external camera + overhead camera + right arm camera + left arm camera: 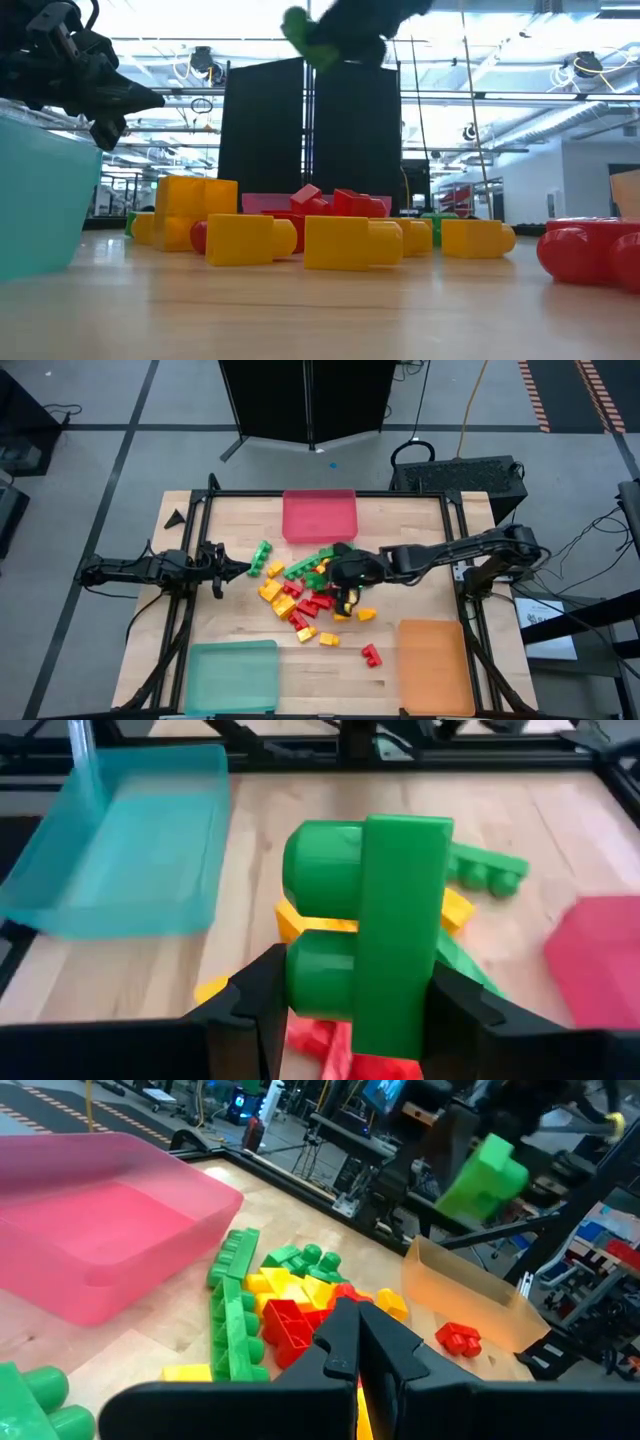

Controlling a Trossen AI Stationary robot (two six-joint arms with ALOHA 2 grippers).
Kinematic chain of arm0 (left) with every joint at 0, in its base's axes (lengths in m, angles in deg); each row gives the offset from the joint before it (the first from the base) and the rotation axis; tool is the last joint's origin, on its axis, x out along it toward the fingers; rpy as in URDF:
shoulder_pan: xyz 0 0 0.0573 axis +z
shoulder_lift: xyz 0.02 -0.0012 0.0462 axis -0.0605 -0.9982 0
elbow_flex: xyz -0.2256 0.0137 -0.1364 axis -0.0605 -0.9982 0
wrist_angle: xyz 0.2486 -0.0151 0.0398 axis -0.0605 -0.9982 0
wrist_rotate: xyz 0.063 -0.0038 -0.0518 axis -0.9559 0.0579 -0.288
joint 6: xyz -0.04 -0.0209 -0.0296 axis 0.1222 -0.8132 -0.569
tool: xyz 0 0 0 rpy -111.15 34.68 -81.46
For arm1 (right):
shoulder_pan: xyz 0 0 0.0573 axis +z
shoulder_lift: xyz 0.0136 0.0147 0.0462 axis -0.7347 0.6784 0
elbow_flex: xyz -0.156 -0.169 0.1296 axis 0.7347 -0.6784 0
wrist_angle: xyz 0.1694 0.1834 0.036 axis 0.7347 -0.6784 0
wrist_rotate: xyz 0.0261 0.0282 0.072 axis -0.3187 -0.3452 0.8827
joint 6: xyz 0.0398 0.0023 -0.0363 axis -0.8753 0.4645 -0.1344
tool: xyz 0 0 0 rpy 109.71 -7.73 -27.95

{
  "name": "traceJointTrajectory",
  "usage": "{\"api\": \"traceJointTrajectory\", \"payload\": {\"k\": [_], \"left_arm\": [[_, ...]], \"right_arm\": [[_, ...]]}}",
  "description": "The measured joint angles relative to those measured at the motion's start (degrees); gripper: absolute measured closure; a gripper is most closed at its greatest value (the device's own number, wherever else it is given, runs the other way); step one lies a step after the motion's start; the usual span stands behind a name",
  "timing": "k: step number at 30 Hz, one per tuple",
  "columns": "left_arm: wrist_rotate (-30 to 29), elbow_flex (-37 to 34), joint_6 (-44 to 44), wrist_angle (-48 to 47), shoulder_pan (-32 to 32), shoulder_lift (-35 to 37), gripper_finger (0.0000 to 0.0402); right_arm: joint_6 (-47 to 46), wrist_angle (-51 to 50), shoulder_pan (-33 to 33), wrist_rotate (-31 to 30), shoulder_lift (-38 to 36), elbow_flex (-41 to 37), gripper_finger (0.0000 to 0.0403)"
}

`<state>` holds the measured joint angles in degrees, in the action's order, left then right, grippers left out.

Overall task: Sort blocks
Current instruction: Put the green game piece into the green bin

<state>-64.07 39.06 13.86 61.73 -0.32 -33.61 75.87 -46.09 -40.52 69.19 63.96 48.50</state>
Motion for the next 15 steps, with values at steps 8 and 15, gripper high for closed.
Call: {"api": "traceJointTrajectory", "payload": {"k": [8,15], "left_arm": [[0.0,0.0,0.2,0.0,0.0,-0.4,0.0398],[0.7,0.0,4.5,0.0,0.0,-0.6,0.0398]], "right_arm": [[3.5,8.1,1.9,7.1,15.8,14.3,0.0254],[9.3,8.1,2.9,20.7,28.7,28.8,0.0254]]}}
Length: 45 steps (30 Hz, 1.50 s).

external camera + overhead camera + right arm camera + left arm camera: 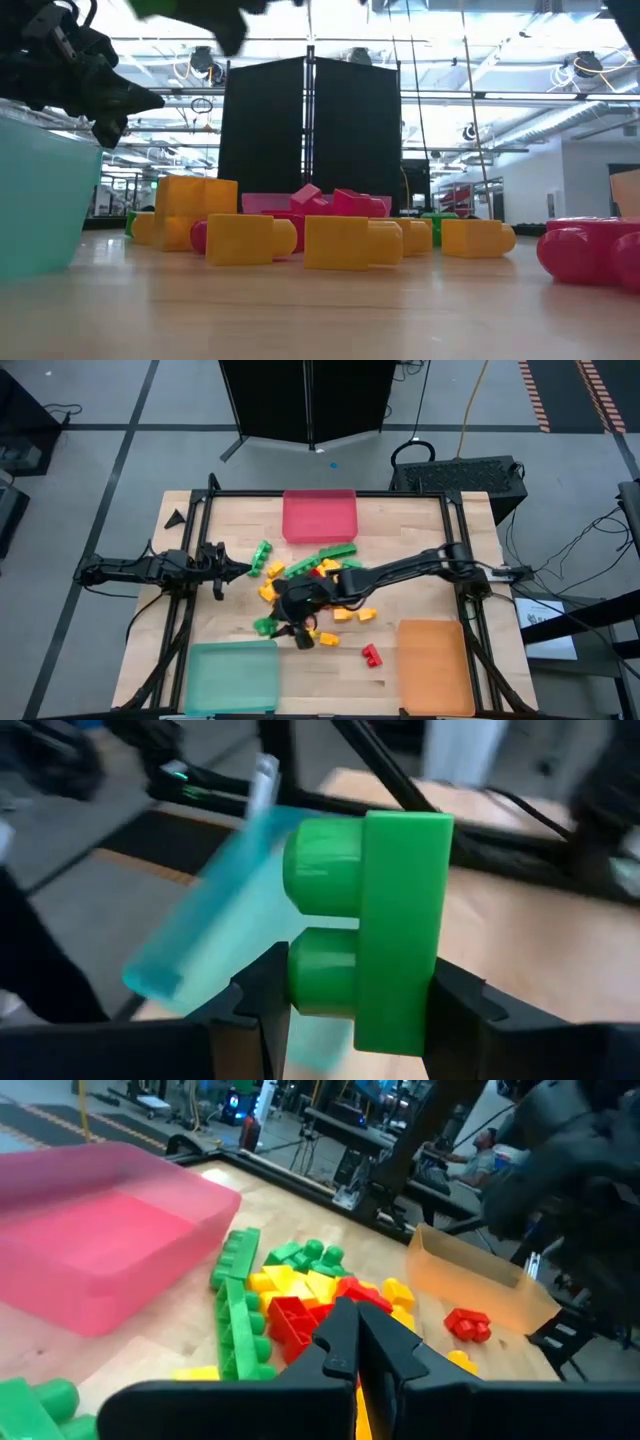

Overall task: Sort blocks
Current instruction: Put the green game piece into the green bin

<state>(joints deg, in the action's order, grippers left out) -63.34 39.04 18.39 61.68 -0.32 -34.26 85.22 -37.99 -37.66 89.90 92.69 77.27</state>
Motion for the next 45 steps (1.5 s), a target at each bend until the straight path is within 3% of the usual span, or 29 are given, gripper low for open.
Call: {"api": "traceJointTrajectory", "payload": {"k": [9,13,17,21,27,30,36,41,45], "left_arm": [[-1.0,0.0,2.9,0.0,0.0,-0.2,0.0398],[-1.2,0.0,3.1,0.0,0.0,-0.3,0.0398],[-1.2,0.0,4.2,0.0,0.0,-0.4,0.0398],[-1.3,0.0,4.4,0.0,0.0,-0.5,0.0398],[-1.4,0.0,4.3,0.0,0.0,-0.5,0.0398],[-1.4,0.0,4.2,0.0,0.0,-0.5,0.0398],[-1.4,0.0,2.8,0.0,0.0,-0.5,0.0398],[-3.7,0.4,-2.3,-0.4,0.0,-0.5,0.0398],[-6.9,2.2,-3.8,-2.4,0.0,-0.6,0.0398]], "right_arm": [[0.7,-0.5,1.7,7.7,15.5,18.1,0.0254],[-0.1,-0.7,3.9,7.6,21.6,24.9,0.0254],[-0.3,-1.7,5.9,3.7,24.2,27.2,0.0254],[1.4,-7.0,7.0,-1.9,24.2,27.2,0.0252],[-0.1,-9.8,7.7,-5.0,24.1,27.2,0.0117],[-3.8,-10.0,7.7,-4.9,24.0,27.2,0.0088],[-8.8,-12.0,5.8,-4.6,20.4,27.1,0.0100],[-6.0,-18.3,2.4,-5.0,10.3,27.2,0.0117],[0.1,-29.4,-0.4,-11.5,2.3,27.3,0.0122]]}}
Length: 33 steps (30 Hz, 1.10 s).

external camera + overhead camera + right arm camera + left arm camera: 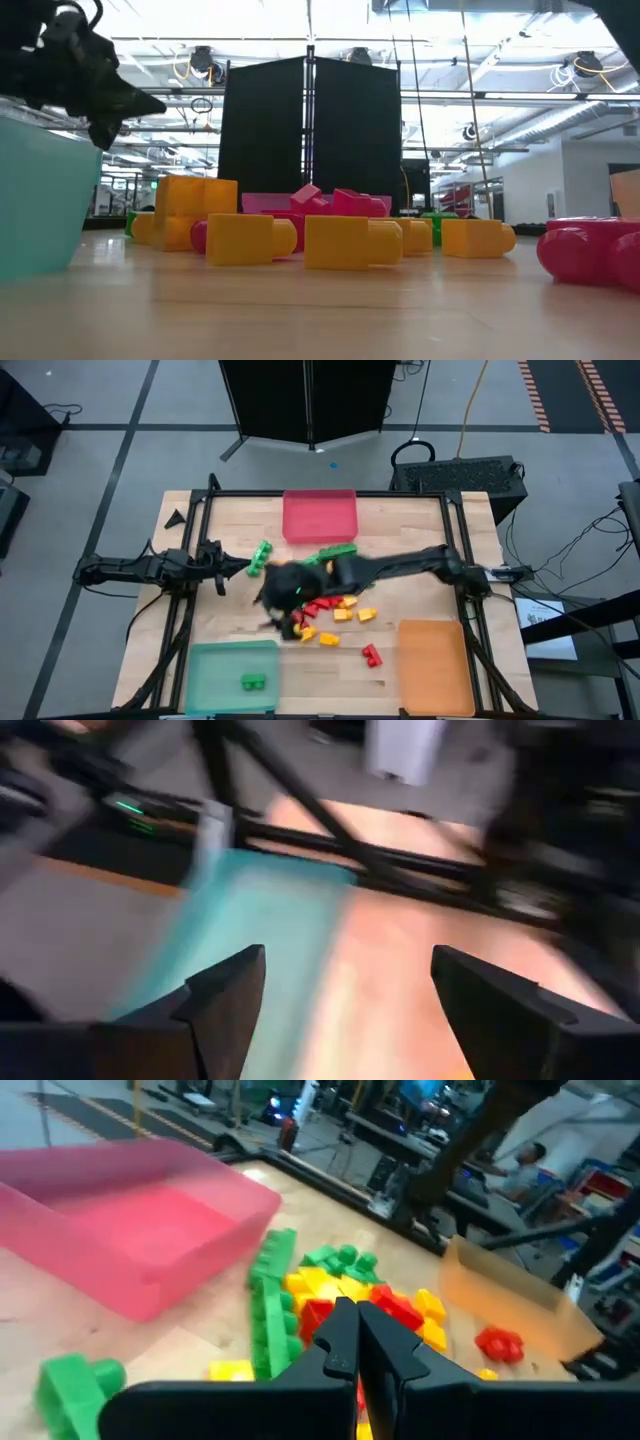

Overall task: Sort blocks
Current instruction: Put the green game piece into the green bin

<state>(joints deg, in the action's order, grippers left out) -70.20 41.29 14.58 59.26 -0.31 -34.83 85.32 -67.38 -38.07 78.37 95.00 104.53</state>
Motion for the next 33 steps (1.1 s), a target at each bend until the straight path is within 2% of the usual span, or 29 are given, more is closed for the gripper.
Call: {"api": "traceJointTrajectory", "payload": {"k": [4,11,16,19,22,28,33], "left_arm": [[-8.8,4.0,-5.6,-10.8,0.0,0.0,0.0398],[-16.9,13.3,-13.0,-30.2,0.0,0.0,0.0398],[-17.8,15.7,-19.3,-36.6,0.0,0.0,0.0398],[-17.9,15.7,-24.9,-41.5,0.0,-0.1,0.0398],[-17.9,15.7,-29.9,-44.6,0.0,-0.1,0.0398],[-17.9,15.7,-31.1,-44.4,0.0,-0.1,0.0398],[-18.0,15.7,-31.1,-44.4,0.0,-0.2,0.0398]], "right_arm": [[5.3,-14.7,-3.7,-11.0,-5.9,0.0,0.0122],[7.7,-33.9,-11.7,-12.6,-7.8,-0.1,0.0122],[13.0,-31.4,-15.4,-10.4,-3.6,-0.1,0.0122],[15.3,-29.7,-16.4,-7.6,0.2,-0.1,0.0122],[18.7,-29.4,-16.8,-7.5,4.0,-0.1,0.0122],[24.5,-27.3,-17.8,-7.4,10.3,-0.2,0.0122],[28.1,-26.2,-18.6,-4.1,12.9,-0.2,0.0122]]}}
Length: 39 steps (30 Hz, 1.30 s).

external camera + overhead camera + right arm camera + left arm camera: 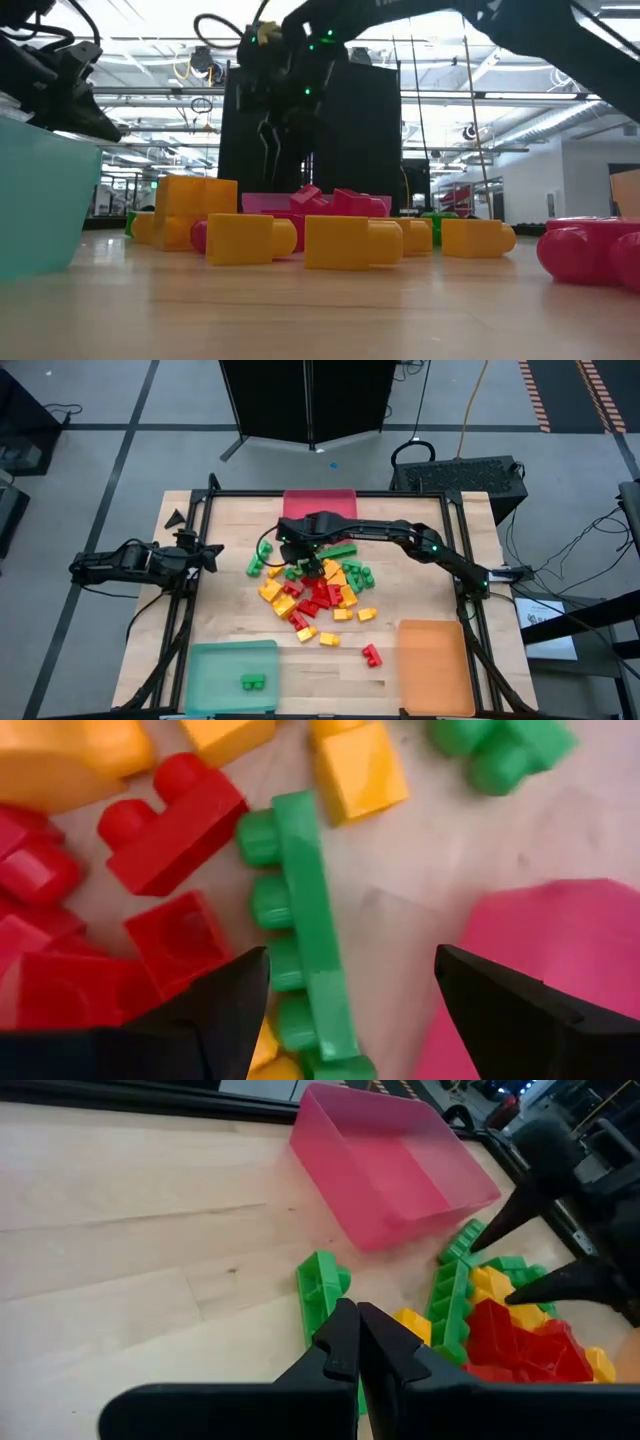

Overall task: Sort blocks
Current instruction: Put the green game piece into the green bin

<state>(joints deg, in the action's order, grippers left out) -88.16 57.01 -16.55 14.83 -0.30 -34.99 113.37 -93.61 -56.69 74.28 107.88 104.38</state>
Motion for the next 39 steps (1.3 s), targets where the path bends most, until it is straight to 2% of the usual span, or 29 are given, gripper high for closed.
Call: {"api": "traceJointTrajectory", "payload": {"k": [8,16,19,23,25,32,39], "left_arm": [[-1.2,0.0,0.0,-0.2,0.0,0.0,0.0398],[-1.5,0.0,0.0,-0.4,0.0,0.0,0.0398],[-1.6,0.0,0.0,-0.4,0.0,0.0,0.0398],[-1.6,0.0,-0.1,-0.4,0.0,0.0,0.0398],[-1.6,0.0,-0.1,-0.4,0.0,0.0,0.0398],[-1.6,0.0,-0.1,-0.4,0.0,0.0,0.0398],[-1.6,0.0,0.0,-0.4,0.0,0.0,0.0398]], "right_arm": [[2.9,0.8,-0.3,4.0,3.5,0.0,0.0122],[0.7,1.9,-0.3,3.4,7.2,0.1,0.0130],[-0.1,1.0,-0.4,3.1,8.4,0.2,0.0161],[-0.2,-0.3,-0.2,1.1,9.0,0.4,0.0240],[-1.0,-0.3,-0.3,0.9,8.8,0.4,0.0260],[-4.4,-0.1,-0.8,-0.4,6.1,-0.2,0.0260],[-7.6,1.8,-0.3,0.6,-1.8,0.0,0.0260]]}}
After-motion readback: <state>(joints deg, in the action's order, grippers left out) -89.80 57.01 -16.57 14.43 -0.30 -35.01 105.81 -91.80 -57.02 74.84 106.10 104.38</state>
